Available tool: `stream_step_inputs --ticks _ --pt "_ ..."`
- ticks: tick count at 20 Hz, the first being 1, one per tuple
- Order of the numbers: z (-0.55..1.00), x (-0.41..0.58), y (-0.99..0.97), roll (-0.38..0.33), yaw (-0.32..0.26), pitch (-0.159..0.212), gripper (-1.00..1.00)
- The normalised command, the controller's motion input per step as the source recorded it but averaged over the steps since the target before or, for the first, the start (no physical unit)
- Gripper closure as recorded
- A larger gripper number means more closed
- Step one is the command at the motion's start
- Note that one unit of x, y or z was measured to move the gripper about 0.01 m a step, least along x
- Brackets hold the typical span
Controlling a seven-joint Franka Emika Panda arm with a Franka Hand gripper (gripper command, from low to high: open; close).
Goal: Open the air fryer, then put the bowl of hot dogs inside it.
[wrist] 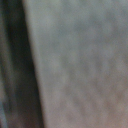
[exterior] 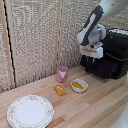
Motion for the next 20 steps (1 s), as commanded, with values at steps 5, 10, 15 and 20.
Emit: stream_step_inputs --ticks 5,10,15,20 --pt "0.04 -0.559 0.53 0.095 0.022 0.007 1.0" --pt "-0.22 -0.33 0.38 0.08 0.008 -0.012 1.0" --pt "-0.37 -0.022 0.41 0.027 -0.017 -0.033 1.0" --pt "-0.27 -0.003 0.55 0.069 -0.101 -0.019 1.0"
